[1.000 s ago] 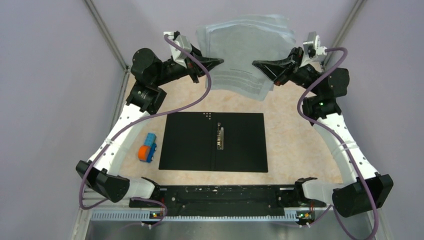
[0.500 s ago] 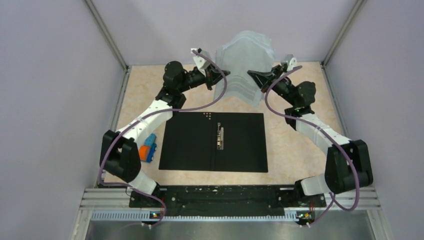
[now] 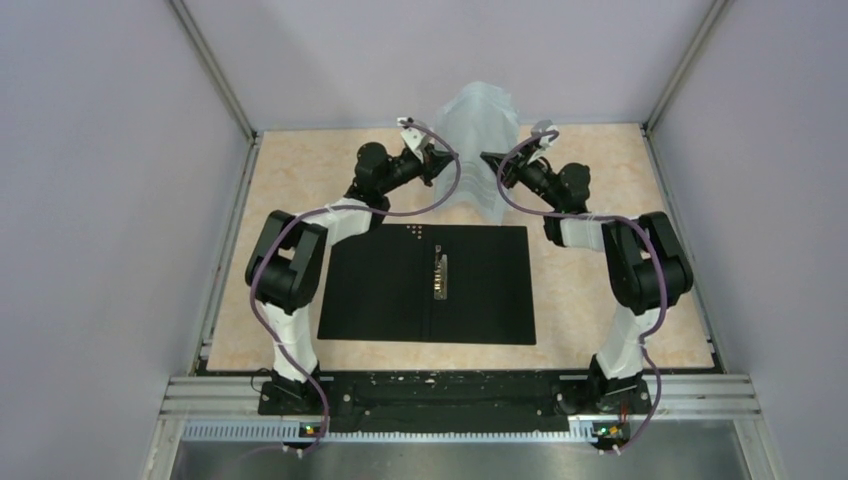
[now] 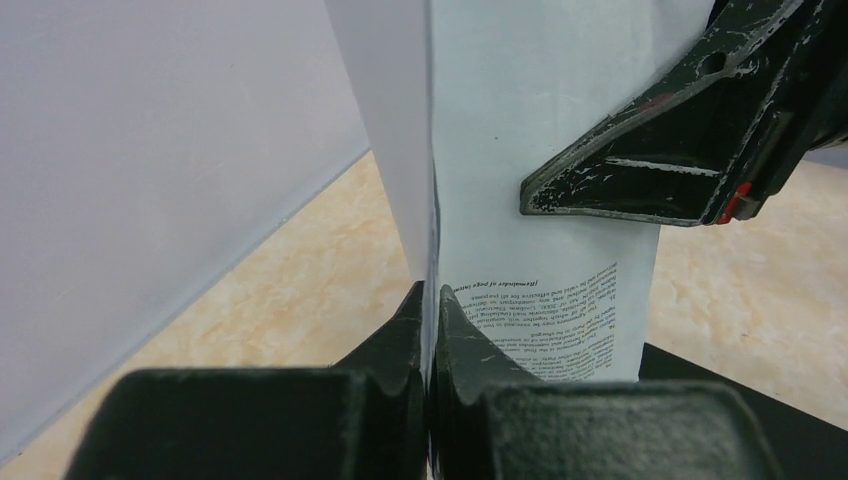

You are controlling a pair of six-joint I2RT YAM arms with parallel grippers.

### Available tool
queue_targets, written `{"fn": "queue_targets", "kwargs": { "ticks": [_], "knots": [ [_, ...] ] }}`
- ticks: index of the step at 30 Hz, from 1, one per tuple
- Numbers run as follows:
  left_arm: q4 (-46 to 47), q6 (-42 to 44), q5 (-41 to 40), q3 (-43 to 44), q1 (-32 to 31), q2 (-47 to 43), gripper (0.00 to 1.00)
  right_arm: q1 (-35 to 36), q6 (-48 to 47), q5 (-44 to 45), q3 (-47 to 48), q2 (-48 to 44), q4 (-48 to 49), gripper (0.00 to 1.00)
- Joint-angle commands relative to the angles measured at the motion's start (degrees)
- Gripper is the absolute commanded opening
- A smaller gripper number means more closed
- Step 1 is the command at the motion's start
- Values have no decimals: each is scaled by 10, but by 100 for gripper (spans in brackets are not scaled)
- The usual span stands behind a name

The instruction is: Put the files into the folder

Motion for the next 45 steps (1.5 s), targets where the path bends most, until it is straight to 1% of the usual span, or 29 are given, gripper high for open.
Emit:
{"fn": "queue_targets", "kwargs": {
  "ticks": [1,5,8,14,18,23,30,37,45],
  "knots": [
    [107,1,-9,17,3,32,6,5,-15,16,44,36,87,12],
    [123,11,-15,25,8,60,8,3,-19,25,58,73,97,18],
    [123,9,-4,36,13,79,10,1,-17,27,65,93,106,22],
    [132,1,11,37,20,101,24,-7,-3,22,64,121,128,38],
    [125,0,20,41,22,108,33,-12,4,21,52,132,143,43],
    [114,-5,29,46,21,107,47,-26,17,20,31,133,160,49],
    [94,-8,42,64,22,110,52,-41,27,6,26,136,166,55],
    [83,-28,59,89,24,123,54,-64,63,-19,29,149,190,61],
    [86,-49,78,110,20,134,56,-73,95,-36,32,164,211,64]
  ]
}}
